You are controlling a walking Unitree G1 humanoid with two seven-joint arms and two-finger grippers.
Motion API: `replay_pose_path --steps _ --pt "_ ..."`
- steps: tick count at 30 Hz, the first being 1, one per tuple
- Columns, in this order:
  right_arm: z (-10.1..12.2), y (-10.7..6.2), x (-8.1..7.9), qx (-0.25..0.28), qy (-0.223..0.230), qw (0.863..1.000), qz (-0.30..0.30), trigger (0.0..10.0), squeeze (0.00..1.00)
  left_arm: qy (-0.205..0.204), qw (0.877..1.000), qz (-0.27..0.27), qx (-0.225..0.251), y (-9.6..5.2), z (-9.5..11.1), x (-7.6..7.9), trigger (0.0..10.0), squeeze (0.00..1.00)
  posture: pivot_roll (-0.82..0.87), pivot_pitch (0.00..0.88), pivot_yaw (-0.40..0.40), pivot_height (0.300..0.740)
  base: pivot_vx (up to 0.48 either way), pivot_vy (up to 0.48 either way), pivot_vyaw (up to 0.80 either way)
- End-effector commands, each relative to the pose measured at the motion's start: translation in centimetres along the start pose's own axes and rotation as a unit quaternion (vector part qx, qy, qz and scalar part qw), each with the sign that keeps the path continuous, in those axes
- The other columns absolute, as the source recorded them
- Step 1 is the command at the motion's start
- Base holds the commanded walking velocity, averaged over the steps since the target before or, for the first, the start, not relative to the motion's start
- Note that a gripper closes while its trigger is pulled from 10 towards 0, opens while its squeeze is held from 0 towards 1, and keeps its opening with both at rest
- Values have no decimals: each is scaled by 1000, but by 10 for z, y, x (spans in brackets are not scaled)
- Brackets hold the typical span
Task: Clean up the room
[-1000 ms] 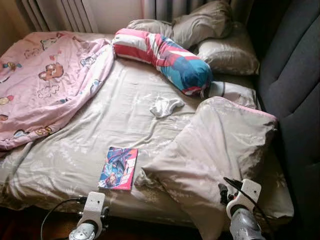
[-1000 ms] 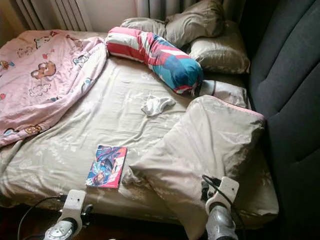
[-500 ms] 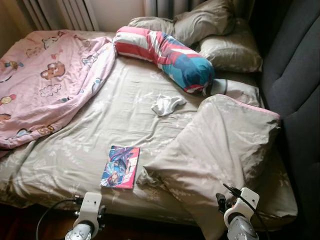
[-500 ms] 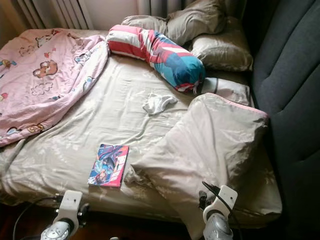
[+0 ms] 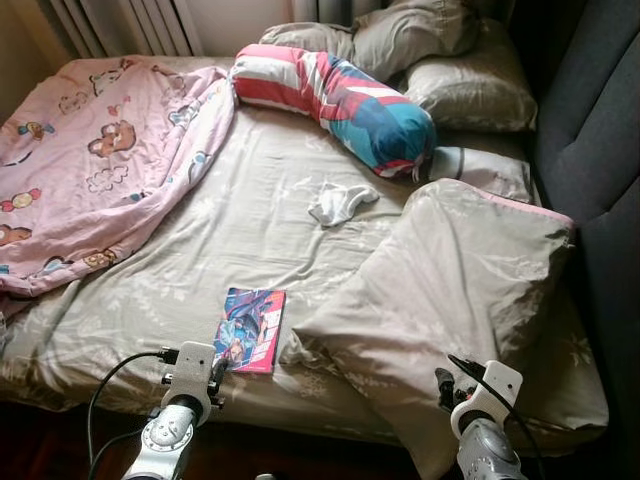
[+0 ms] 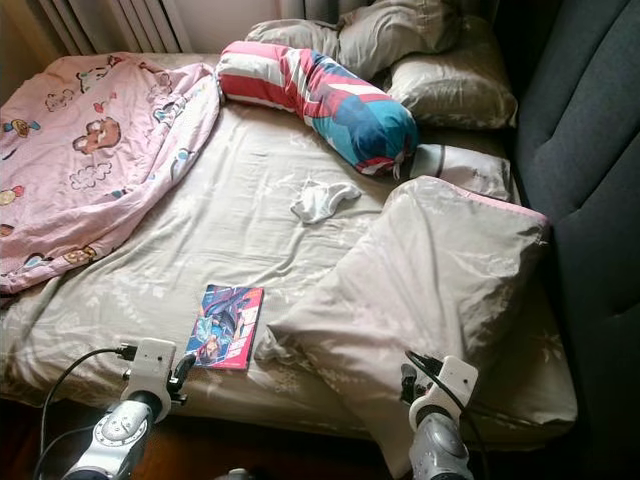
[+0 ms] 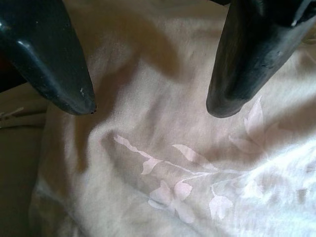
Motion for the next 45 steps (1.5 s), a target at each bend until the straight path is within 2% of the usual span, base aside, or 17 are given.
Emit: replay_pose_path --steps 1,5,7,11,14,20,25,35,36,37,45 --pt "-6 -2 2 -4 6 1000 -7 10000 0 2 1000 2 1 -7 -4 -7 10000 0 87 230 79 740 0 0 0" --pt "-7 -3 1 -3 5 1000 -5 10000 0 -13 999 7 32 -6 11 -12 10000 0 97 261 86 740 0 0 0" --pt "-7 -3 0 -3 -3 1000 -4 10000 0 -13 999 1 53 -4 24 -11 10000 0 101 272 87 740 0 0 0" --pt "-7 -3 -2 -1 -2 1000 -3 10000 0 -12 997 -9 72 -3 35 -7 10000 0 101 292 93 740 0 0 0" --pt "-14 -4 -2 -18 20 1000 -3 10000 0 -7 996 -25 81 -4 43 0 10000 0 106 314 99 740 0 0 0" --pt "-27 -6 -5 -50 36 998 7 10000 0 -7 995 -36 96 -5 57 1 10000 0 110 335 105 740 0 0 0" --pt "-38 -9 -21 -77 36 995 50 10000 0 -2 994 -48 102 -9 64 5 10000 0 125 350 106 740 0 0 0" --pt "-44 -13 -38 -88 34 992 83 10000 0 5 994 -52 97 -17 61 5 10000 0 136 365 106 740 0 0 0" --pt "-45 -14 -40 -89 30 992 87 2000 0 5 994 -51 95 -19 61 4 10000 0 139 370 106 740 0 0 0" --pt "-47 -14 -41 -92 25 991 91 0 0 4 994 -49 93 -20 61 3 10000 0 143 372 105 740 0 0 0" --pt "-52 -16 -40 -98 16 991 91 0 0 6 995 -52 87 -26 60 6 10000 0 149 372 104 740 0 0 0"
Point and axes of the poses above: a point about 5 cm out from each wrist's last joint towards the gripper, its own y axis pointing out of the wrist towards the gripper, its own z axis along the axis of the wrist's last joint, x = y × z, the point moved 6 cm from there along y, pointing out of the wrist towards the gripper, and after that the axes turned 13 degrees about -y, right-handed, at the moved point
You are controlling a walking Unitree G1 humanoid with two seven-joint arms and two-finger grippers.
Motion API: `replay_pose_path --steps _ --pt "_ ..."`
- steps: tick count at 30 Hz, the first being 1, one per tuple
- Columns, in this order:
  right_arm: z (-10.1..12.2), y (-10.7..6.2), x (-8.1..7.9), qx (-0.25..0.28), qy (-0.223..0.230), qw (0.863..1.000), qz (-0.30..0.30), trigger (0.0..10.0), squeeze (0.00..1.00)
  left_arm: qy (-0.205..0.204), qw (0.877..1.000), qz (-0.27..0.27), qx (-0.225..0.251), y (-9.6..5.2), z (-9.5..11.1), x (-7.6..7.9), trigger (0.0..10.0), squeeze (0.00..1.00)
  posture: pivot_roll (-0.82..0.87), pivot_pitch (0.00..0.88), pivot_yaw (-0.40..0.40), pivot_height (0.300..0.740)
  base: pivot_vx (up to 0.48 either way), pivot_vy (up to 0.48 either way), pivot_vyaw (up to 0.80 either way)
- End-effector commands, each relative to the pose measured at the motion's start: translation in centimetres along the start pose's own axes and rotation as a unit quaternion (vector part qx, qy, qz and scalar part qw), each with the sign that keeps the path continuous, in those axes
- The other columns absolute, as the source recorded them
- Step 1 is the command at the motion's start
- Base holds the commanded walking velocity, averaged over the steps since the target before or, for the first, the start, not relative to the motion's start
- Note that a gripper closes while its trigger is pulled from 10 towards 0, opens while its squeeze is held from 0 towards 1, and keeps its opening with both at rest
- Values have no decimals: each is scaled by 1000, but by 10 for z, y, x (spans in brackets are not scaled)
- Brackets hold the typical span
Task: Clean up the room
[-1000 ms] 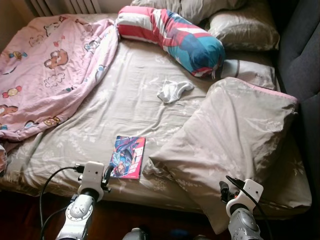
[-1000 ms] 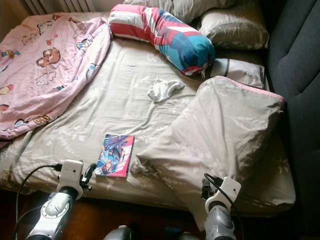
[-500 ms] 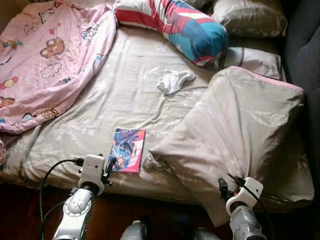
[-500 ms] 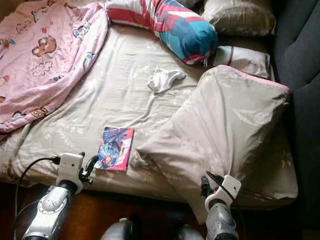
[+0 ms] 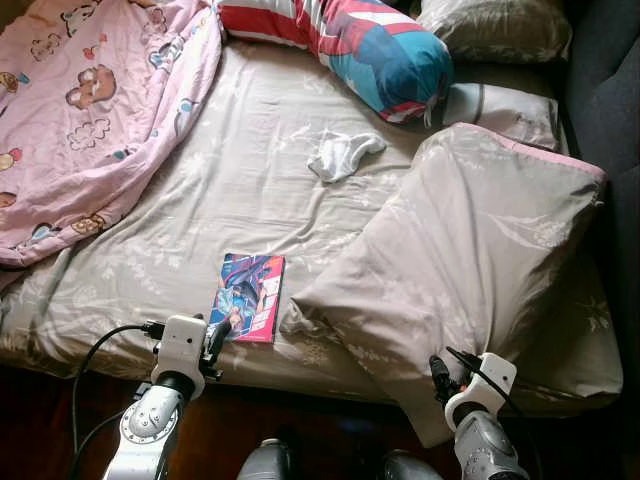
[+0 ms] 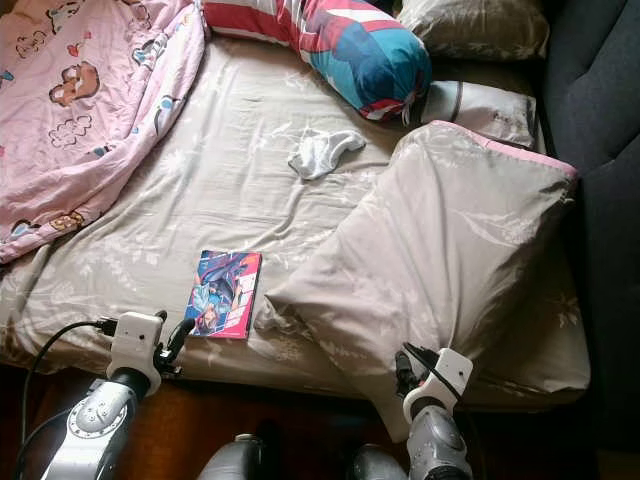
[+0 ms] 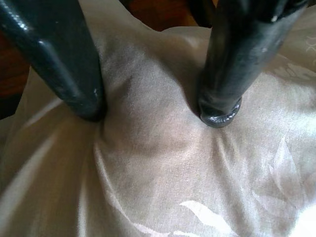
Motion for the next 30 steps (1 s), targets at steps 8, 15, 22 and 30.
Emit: replay_pose_path --steps 8,15,22,30 --pt "-46 -11 -17 -72 -22 997 29 0 0 -4 999 15 -30 -10 -14 -8 10000 0 150 349 94 740 0 0 0" --pt "-42 -10 -13 -64 -29 997 14 0 0 -5 999 16 -35 -9 -15 -7 10000 0 143 334 92 740 0 0 0" --pt "-38 -9 -6 -60 -36 998 -1 0 0 1 999 10 -36 -4 -14 -4 10000 0 135 308 86 740 0 0 0" --pt "-30 -7 0 -53 -49 997 -17 0 0 -1 999 13 -35 2 -14 -4 10000 0 112 278 72 740 0 0 0"
Point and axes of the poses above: a point about 5 cm out from each wrist's last joint towards the gripper, its own y axis pointing out of the wrist towards the gripper, its own z axis along the axis of the wrist's last joint, x = y × z, the point moved 6 cm from there along y, pointing out of the wrist towards the gripper, and after that the axes turned 13 degrees about -y, right-handed, at the moved point
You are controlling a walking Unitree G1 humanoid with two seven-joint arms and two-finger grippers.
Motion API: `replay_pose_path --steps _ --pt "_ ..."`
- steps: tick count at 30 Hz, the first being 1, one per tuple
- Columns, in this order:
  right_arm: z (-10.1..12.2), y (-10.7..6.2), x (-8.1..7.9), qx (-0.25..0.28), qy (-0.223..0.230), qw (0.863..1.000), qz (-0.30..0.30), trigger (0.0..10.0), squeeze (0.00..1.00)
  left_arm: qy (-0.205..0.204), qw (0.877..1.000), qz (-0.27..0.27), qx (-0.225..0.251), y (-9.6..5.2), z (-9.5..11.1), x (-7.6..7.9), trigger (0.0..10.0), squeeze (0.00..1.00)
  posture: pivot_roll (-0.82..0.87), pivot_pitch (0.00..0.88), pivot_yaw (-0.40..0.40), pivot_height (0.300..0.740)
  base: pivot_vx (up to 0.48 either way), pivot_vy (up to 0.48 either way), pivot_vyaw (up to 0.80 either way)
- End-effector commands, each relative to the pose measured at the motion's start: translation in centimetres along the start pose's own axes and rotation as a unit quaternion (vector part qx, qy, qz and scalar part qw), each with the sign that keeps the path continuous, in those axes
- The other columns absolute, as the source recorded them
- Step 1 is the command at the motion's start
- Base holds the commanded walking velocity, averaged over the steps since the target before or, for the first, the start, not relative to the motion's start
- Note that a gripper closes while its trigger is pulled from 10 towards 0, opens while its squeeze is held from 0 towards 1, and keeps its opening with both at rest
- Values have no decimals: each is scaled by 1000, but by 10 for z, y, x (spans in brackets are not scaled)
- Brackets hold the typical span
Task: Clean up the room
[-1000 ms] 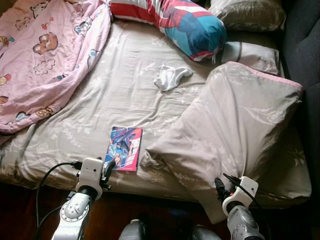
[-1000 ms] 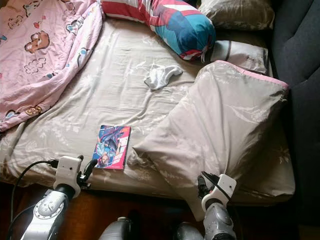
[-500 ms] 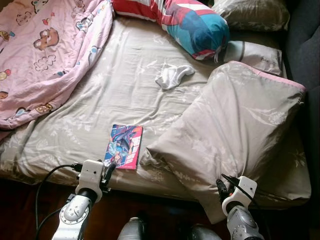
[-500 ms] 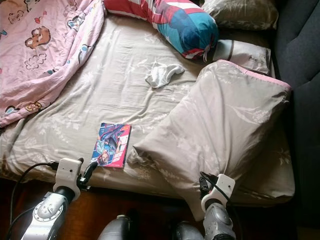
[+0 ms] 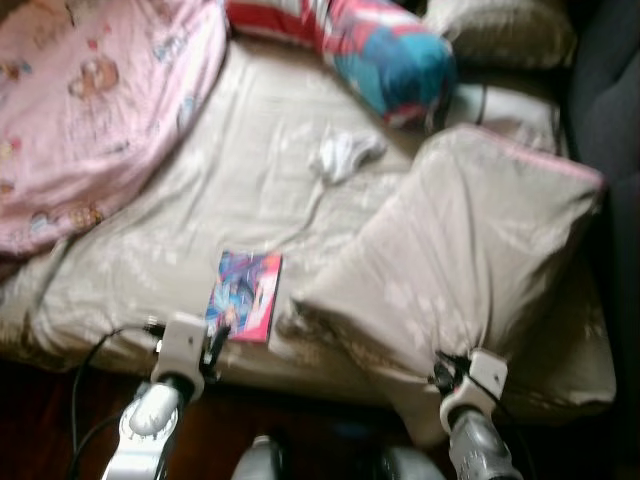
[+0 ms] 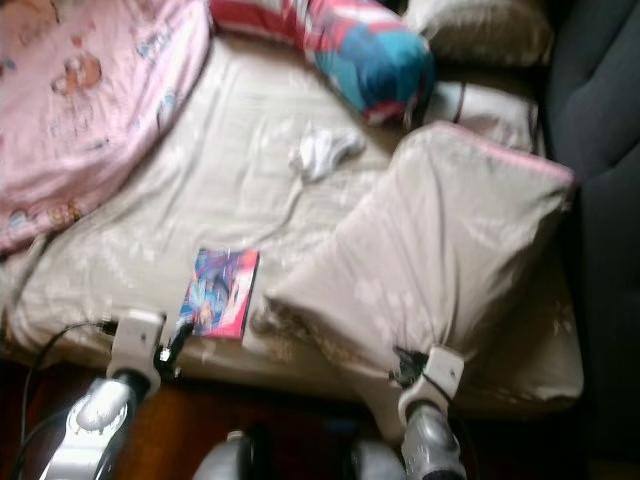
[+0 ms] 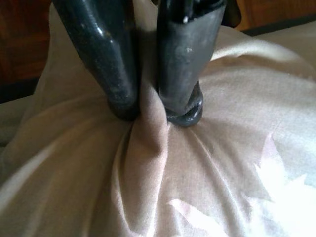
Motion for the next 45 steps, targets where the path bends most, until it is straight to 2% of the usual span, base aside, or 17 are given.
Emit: replay_pose_path --steps 1,7,9,13,14,15,17,19,20,22,24,26,34,38,40,42,45 --pt "-28 -6 -3 -47 -5 999 0 0 0 1 1000 14 -27 -7 -17 -8 10000 0 102 268 64 740 0 0 0" --pt "-9 -1 12 -23 -19 999 -28 0 0 -7 1000 16 -21 1 -15 -5 10000 0 66 246 49 740 0 0 0" --pt "14 2 37 7 -40 997 -66 0 0 -13 1000 14 -20 8 -16 1 10000 0 34 232 41 740 0 0 0" --pt "36 3 60 35 -57 993 -99 0 0 -17 1000 13 -19 12 -16 5 10000 0 16 222 34 740 0 0 0" --pt "50 1 79 54 -53 989 -130 3608 0 -18 1000 13 -18 14 -16 6 10000 0 8 214 27 740 0 0 0" --pt "59 -1 95 66 -50 985 -153 10000 0 -20 1000 14 -17 14 -16 6 10000 0 1 210 23 740 0 0 0" --pt "69 -5 113 78 -48 980 -178 10000 0 -21 1000 16 -16 15 -16 6 10000 0 -2 209 22 740 0 0 0" --pt "79 -13 143 76 -81 968 -223 10000 0 -22 999 19 -16 15 -18 4 10000 0 -12 203 15 740 0 0 0" --pt "79 -13 143 76 -81 968 -223 10000 0 -22 999 19 -16 15 -18 4 10000 0 -12 203 15 740 0 0 0" --pt "88 -19 159 86 -95 961 -245 10000 0 -23 999 21 -17 14 -20 2 10000 0 -15 201 14 740 0 0 0" --pt "104 -36 200 97 -95 944 -302 10000 0 -25 999 26 -19 13 -22 0 10000 0 -29 200 13 740 0 0 0" --pt "113 -50 228 96 -94 930 -342 10000 0 -25 999 26 -21 12 -25 1 10000 0 -41 197 14 740 0 0 0" --pt "131 -105 307 78 -101 880 -458 10000 0 -24 999 20 -25 14 -28 3 10000 0 -64 191 19 740 0 0 0" --pt "127 -110 314 71 -90 878 -465 10000 0 -23 999 19 -26 15 -29 4 10000 0 -68 189 20 740 0 0 0" --pt "120 -106 310 62 -89 883 -456 10000 0 -22 999 17 -27 15 -29 4 10000 0 -71 190 22 740 0 0 0" --pt "105 -92 293 46 -94 897 -429 10000 0 -21 999 15 -28 15 -30 5 10000 0 -62 190 27 740 0 0 0" --pt "91 -86 286 32 -80 901 -424 10000 0 -20 999 12 -29 15 -30 6 10000 0 -51 190 30 740 0 0 0"
Point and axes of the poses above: a point about 5 cm out from each wrist's last joint towards the gripper, its own y axis pointing out of the wrist towards the gripper, its own z axis along the axis of the wrist's last joint, x = y × z, the point moved 6 cm from there along y, pointing out of the wrist towards the gripper, and after that the axes turned 13 degrees about -y, right-handed, at the moved point
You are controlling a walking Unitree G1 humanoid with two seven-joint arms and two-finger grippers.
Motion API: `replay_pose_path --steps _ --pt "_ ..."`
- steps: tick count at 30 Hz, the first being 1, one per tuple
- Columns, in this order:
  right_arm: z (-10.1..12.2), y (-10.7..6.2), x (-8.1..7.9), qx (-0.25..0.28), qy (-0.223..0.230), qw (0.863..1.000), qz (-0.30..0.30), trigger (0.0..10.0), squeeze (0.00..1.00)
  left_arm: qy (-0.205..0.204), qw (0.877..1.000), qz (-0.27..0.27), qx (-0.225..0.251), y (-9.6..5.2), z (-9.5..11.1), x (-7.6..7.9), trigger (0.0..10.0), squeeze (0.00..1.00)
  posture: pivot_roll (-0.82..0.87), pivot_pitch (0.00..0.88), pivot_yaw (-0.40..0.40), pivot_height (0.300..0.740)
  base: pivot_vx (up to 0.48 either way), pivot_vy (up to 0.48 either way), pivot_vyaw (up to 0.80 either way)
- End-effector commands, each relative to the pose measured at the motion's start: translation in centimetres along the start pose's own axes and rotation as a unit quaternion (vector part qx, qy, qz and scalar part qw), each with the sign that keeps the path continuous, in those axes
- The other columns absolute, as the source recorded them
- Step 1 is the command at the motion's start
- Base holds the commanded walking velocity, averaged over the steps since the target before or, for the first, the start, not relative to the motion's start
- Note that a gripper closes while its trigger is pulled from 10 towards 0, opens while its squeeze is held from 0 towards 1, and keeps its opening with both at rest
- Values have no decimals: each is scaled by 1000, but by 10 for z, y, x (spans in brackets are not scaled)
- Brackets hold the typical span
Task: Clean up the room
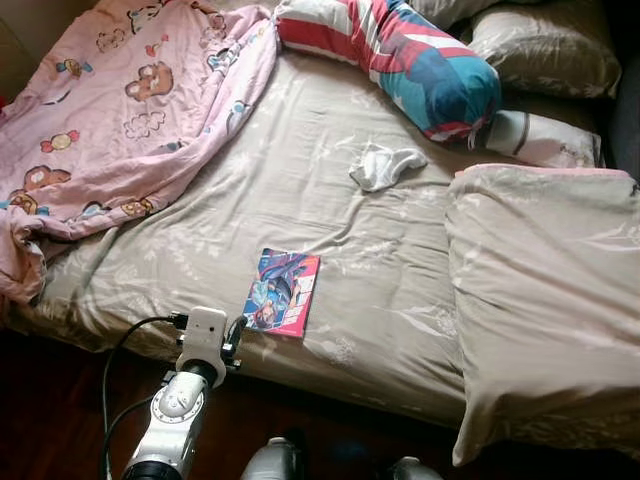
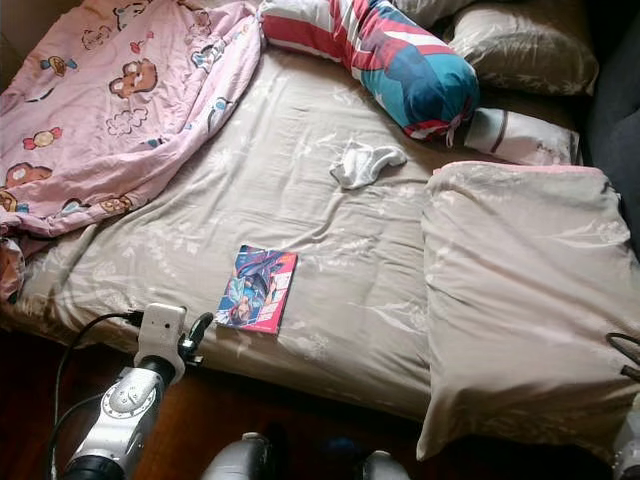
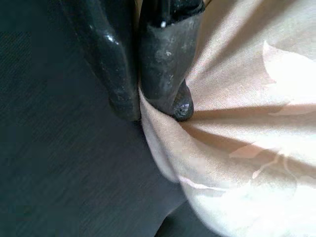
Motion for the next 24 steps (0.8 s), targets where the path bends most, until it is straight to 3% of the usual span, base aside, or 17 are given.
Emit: replay_pose_path --steps 1,2,4,12,15,16,17,18,19,21,22,23,24 --pt "-16 -1 14 -28 16 999 -32 10000 0 3 1000 3 -22 -7 -15 -4 10000 0 -50 189 29 740 0 0 0" --pt "-16 -1 12 -28 17 999 -29 10000 0 3 1000 2 -23 -7 -15 -4 10000 0 -50 189 29 740 0 0 0" --pt "-14 -2 9 -23 17 999 -29 10000 1000 5 1000 2 -24 -7 -15 -5 10000 0 -47 191 28 740 0 0 0" --pt "-2 -2 1 -1 26 999 -25 10000 1000 2 1000 -1 -23 -6 -16 -1 10000 0 -46 190 24 740 0 0 0" --pt "13 -4 -6 38 31 999 -15 10000 1000 0 1000 -3 -23 -6 -17 1 10000 0 -50 190 23 740 0 0 0" --pt "27 -8 -21 78 29 996 16 10000 925 -2 1000 -4 -23 -6 -18 2 10000 0 -54 186 19 740 0 0 0" --pt "34 -12 -34 100 29 994 42 10000 604 -3 1000 -4 -23 -6 -18 3 10000 0 -55 185 19 740 0 0 0" --pt "34 -12 -34 100 29 994 42 10000 604 -3 1000 -4 -23 -6 -18 3 10000 0 -55 185 19 740 0 0 0" --pt "44 -20 -55 133 28 987 85 10000 0 -4 1000 -4 -23 -6 -18 3 10000 0 -58 180 15 740 0 0 0" --pt "53 -42 -97 174 34 972 157 10000 0 -10 1000 -2 -20 -6 -18 4 10000 0 -61 173 12 740 0 0 0" --pt "53 -42 -97 174 34 972 157 10000 0 -10 1000 -2 -20 -6 -18 4 10000 0 -61 173 12 740 0 0 0" --pt "52 -62 -128 193 30 958 211 10000 0 -12 1000 -3 -16 -5 -17 6 10000 0 -58 164 8 740 0 0 0" --pt "52 -69 -138 200 27 953 228 10000 0 -12 1000 -3 -15 -5 -17 7 10000 0 -54 162 6 740 0 0 0"
Point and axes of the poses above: a point about 5 cm out from each wrist's last joint towards the gripper, its own y axis pointing out of the wrist towards the gripper, its own z axis along the axis of the wrist's last joint, x = y × z, the point moved 6 cm from there along y, pointing out of the wrist towards the gripper, and after that the axes turned 13 degrees about -y, right-handed, at the moved point
